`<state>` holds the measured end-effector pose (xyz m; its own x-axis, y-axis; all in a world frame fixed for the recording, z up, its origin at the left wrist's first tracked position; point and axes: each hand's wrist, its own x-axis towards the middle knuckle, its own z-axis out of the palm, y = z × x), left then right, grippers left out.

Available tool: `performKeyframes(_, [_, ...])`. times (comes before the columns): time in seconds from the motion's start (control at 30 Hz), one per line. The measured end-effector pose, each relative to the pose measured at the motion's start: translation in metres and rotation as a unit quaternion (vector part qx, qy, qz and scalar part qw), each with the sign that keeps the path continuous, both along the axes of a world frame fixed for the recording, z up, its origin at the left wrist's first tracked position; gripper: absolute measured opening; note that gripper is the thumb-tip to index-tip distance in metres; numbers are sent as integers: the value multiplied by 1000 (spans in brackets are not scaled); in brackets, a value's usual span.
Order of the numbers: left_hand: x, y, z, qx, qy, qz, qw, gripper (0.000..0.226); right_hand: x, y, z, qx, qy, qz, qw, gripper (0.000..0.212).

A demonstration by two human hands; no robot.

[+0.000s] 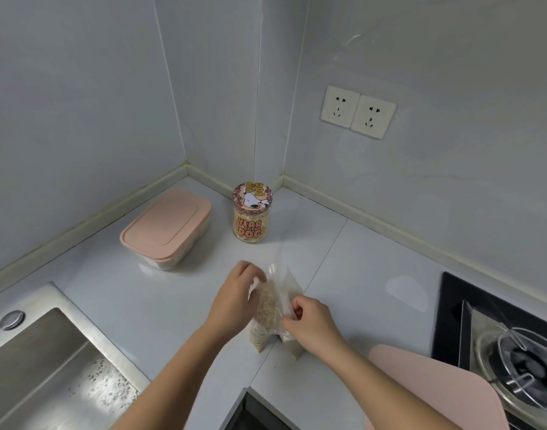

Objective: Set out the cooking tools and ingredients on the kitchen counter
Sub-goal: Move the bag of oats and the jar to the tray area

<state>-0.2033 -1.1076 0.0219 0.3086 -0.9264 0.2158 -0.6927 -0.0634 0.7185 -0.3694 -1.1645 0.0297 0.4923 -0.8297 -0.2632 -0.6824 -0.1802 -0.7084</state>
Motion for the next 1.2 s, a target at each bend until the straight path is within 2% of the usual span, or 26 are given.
performKeyframes(0.07, [11,-14,9,-31,-193,-107,975,56,-1,0,1,-6,7,3,1000,23])
performKeyframes(0.13, [19,-34,18,-22,-349,-233,908,70,-2,-1,2,-16,14,6,1000,25])
performKeyframes(0.2, [25,-53,24,-18,-424,-323,846,60,-4,-1,4,-30,16,9,999,31])
performKeyframes(0.27, [29,-67,29,0,-442,-351,825,38,-6,-1,6,-41,18,7,999,34])
performKeyframes(0.33, [31,-75,31,-7,-436,-356,826,18,-12,-3,7,-49,19,0,999,34])
performKeyframes(0.43, [34,-75,30,-19,-413,-355,838,6,-21,-6,8,-68,29,7,997,29])
performKeyframes(0.53, [41,-63,38,-28,-422,-351,835,6,-27,-15,20,-103,55,42,992,30])
performKeyframes(0.63, [44,-41,53,-35,-407,-329,852,20,-34,-29,38,-154,78,97,980,10])
performKeyframes(0.7, [42,-27,56,-1,-383,-316,868,16,-34,-36,45,-177,92,134,971,2])
performKeyframes(0.8, [35,-14,47,111,-330,-307,886,6,-23,-39,38,-176,126,196,957,9])
performKeyframes(0.87, [33,-11,39,163,-304,-281,896,12,-16,-38,29,-165,131,209,955,9])
performKeyframes(0.97, [32,-10,37,160,-312,-266,898,14,-15,-39,22,-169,123,214,954,8])
performKeyframes(1.03, [29,-11,37,158,-314,-270,897,5,-17,-38,19,-184,136,226,947,19])
performKeyframes(1.13, [25,-13,38,161,-315,-263,898,12,-24,-38,14,-212,179,202,939,35])
performKeyframes(1.2, [24,-13,35,174,-307,-262,898,15,-28,-37,11,-207,194,165,945,38])
